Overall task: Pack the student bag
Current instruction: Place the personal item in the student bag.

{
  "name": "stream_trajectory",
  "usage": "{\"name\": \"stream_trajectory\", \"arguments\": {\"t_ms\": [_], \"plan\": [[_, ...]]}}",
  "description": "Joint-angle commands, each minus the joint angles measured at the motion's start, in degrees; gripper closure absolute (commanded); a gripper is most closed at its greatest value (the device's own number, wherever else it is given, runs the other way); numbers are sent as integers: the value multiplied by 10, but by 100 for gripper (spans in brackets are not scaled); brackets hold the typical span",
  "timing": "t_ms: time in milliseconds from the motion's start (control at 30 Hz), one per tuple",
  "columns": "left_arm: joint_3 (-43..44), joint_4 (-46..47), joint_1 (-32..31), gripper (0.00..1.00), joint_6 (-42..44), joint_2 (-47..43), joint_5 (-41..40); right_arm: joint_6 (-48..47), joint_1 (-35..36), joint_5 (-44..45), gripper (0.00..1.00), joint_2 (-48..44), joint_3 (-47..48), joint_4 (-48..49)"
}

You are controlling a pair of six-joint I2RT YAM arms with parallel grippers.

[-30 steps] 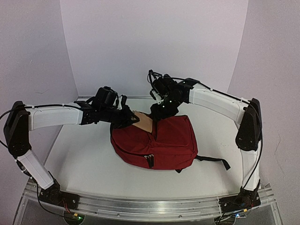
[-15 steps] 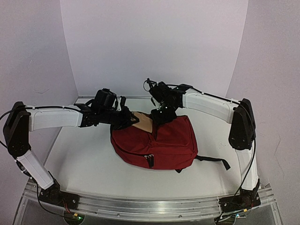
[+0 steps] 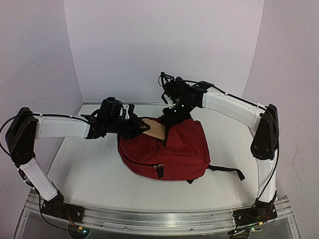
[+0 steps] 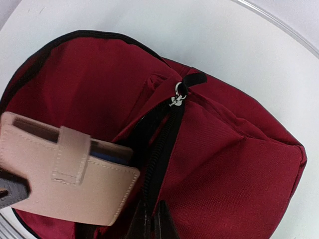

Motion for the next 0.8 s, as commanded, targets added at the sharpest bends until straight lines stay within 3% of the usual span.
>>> {"name": "stream_trajectory", "arguments": {"t_ms": [0, 400, 533, 700, 767], "plan": [[13, 115, 1, 100, -33, 45, 57, -3, 3, -49, 100, -34, 35, 13], [66, 253, -14, 98, -90, 171, 139, -12, 2, -64, 100, -25, 52, 12], [49, 244, -16, 76, -86, 164, 123, -16, 2, -61, 100, -29, 44, 13], [32, 124, -18, 50, -30, 99, 39, -18, -1, -63, 100, -32, 28, 13], [29, 84, -21, 44, -17, 82, 14, -18, -3, -66, 100, -32, 25, 13]]}}
